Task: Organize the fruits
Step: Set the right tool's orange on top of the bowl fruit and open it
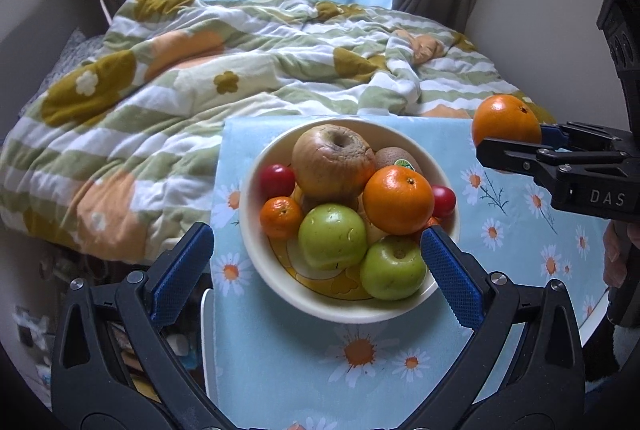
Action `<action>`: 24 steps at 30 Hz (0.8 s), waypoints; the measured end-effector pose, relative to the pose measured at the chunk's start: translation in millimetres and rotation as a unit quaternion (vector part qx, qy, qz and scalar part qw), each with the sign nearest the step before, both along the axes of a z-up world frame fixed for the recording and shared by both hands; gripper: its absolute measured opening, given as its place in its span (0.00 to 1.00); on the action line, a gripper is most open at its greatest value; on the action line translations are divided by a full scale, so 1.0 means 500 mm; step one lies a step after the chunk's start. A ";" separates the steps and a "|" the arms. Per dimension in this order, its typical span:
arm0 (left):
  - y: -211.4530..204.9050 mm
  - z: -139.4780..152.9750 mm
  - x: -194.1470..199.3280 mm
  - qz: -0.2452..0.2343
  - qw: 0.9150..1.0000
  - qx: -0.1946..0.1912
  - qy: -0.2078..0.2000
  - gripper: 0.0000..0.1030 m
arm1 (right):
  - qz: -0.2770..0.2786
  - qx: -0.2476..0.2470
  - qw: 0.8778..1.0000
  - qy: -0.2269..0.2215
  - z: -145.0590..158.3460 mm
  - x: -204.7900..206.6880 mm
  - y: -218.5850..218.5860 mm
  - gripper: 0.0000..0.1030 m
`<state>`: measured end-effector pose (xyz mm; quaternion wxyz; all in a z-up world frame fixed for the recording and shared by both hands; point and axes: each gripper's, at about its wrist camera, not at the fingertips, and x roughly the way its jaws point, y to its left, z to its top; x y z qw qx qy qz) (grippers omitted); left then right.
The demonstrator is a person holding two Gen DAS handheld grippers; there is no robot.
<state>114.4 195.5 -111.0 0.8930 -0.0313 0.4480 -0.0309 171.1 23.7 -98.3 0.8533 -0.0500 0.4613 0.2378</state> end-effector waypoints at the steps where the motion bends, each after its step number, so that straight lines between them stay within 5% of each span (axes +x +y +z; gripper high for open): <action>1: 0.001 -0.002 -0.002 0.005 1.000 0.000 0.000 1.00 | 0.007 0.001 1.000 0.000 -0.002 0.007 0.007 0.54; 24: -0.001 -0.042 0.027 0.066 0.998 -0.016 0.020 1.00 | 0.116 0.003 0.992 0.045 -0.105 0.182 0.075 0.54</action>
